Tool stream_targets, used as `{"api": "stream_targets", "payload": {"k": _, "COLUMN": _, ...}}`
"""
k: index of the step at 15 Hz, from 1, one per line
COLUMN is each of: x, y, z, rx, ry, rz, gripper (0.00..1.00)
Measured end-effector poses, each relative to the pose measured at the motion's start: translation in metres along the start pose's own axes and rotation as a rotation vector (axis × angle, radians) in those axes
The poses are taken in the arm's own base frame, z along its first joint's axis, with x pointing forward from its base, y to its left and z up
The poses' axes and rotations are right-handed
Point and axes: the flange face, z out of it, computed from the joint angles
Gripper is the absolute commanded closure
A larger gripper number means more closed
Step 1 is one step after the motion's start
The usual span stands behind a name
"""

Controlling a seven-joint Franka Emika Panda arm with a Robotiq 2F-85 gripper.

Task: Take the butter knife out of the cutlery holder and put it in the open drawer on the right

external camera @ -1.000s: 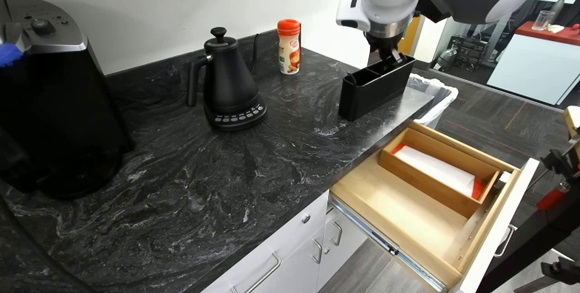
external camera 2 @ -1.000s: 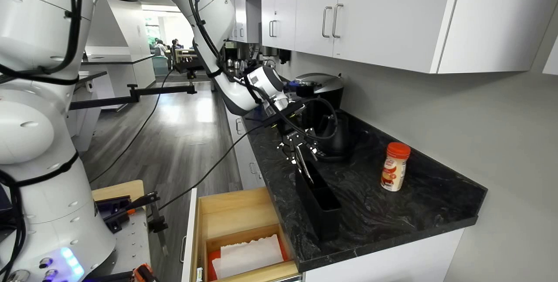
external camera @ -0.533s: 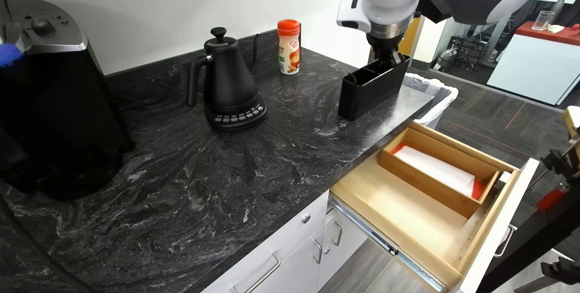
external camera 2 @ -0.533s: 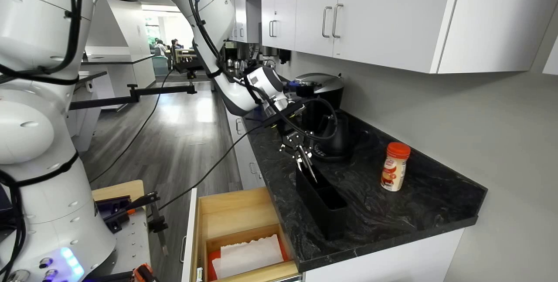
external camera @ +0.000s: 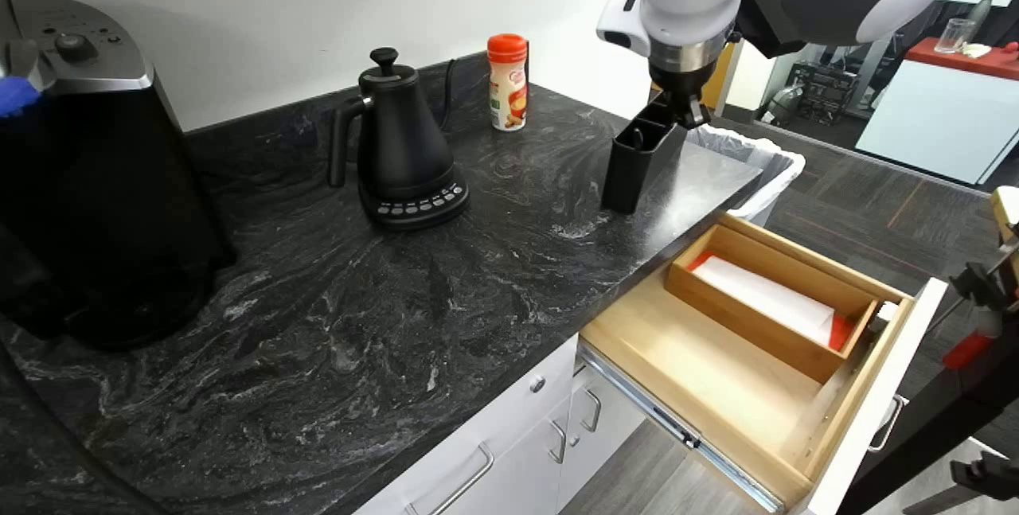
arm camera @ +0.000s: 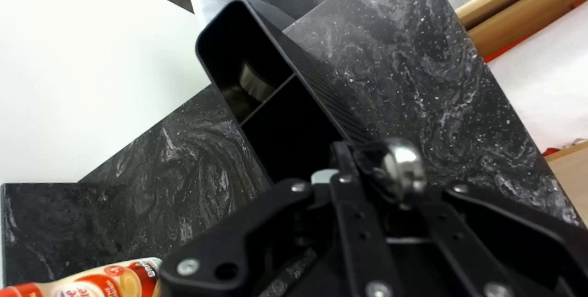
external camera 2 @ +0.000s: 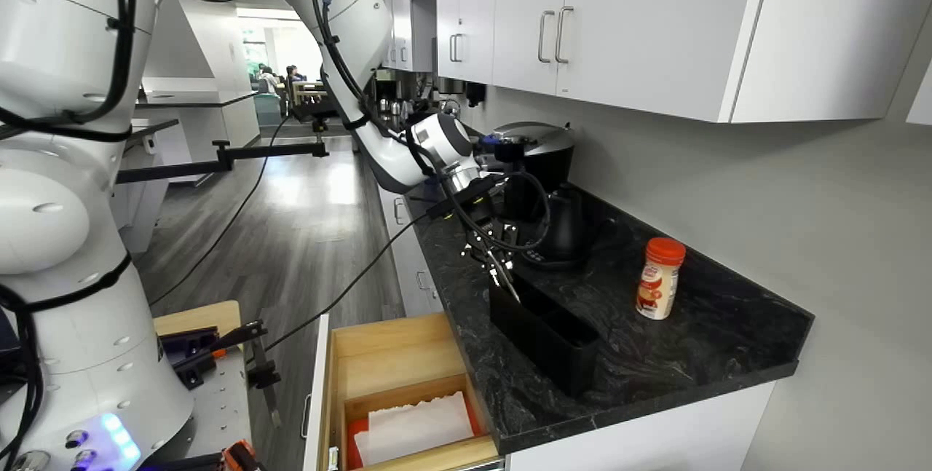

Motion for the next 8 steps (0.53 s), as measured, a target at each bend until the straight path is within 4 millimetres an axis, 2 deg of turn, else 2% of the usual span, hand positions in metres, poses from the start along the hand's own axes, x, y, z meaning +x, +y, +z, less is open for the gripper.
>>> {"api": "stream_targets", "payload": {"k": 2, "x": -0.001, "y": 0.000, "z": 0.000, "rx": 0.013, "ry": -0.004, "rz": 0.057, "gripper": 0.97}}
{"api": "stream_targets", "payload": {"k": 3, "x": -0.004, "y": 0.007, "z": -0.002, "rx": 0.033, "ry": -0.013, "rz": 0.089, "gripper": 0.97}}
{"api": "stream_targets", "payload": {"k": 5, "x": -0.021, "y": 0.039, "z": -0.018, "rx": 0.058, "ry": -0.022, "rz": 0.155, "gripper": 0.97}}
{"api": "stream_targets", "payload": {"k": 8, "x": -0.058, "y": 0.091, "z": -0.051, "rx": 0.044, "ry": -0.040, "rz": 0.231, "gripper": 0.97}}
